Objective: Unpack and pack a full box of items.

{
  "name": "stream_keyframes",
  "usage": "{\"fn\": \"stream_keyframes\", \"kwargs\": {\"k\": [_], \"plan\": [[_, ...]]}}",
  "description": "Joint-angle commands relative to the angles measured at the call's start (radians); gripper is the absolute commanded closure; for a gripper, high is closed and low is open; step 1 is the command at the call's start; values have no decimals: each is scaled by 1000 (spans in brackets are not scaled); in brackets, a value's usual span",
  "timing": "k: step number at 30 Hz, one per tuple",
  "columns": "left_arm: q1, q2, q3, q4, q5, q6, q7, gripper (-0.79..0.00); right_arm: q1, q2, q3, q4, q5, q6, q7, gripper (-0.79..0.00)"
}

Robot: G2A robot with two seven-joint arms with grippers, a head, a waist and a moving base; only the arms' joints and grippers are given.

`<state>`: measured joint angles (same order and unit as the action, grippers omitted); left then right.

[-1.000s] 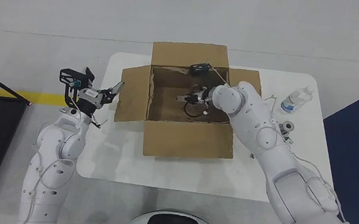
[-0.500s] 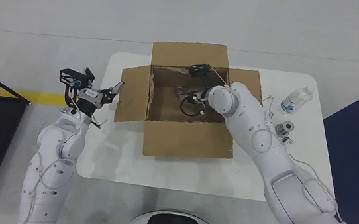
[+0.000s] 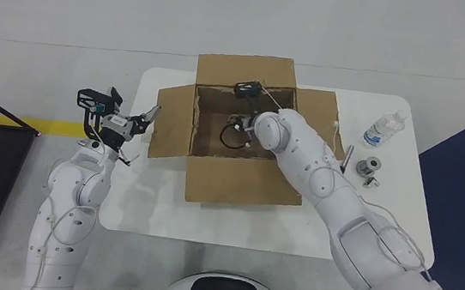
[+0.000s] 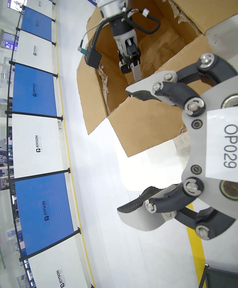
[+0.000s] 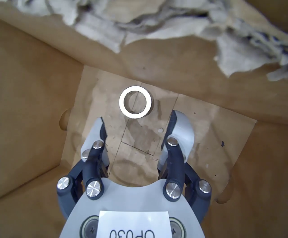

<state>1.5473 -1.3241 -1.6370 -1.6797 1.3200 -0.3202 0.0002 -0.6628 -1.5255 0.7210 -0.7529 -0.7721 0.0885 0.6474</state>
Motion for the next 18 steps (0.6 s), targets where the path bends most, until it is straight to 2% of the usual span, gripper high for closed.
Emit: {"fn": "stream_keyframes", "kwargs": {"k": [1, 11, 18], "plan": [[0, 0, 0, 0, 0, 0, 0, -785, 9, -13, -13, 31, -4, 21, -10, -289], [0, 0, 0, 0, 0, 0, 0, -785, 42, -72, -63, 127, -8, 18, -59, -274], [0, 0, 0, 0, 0, 0, 0, -785, 57, -113, -95, 195, -45, 102, -110, -271]]}}
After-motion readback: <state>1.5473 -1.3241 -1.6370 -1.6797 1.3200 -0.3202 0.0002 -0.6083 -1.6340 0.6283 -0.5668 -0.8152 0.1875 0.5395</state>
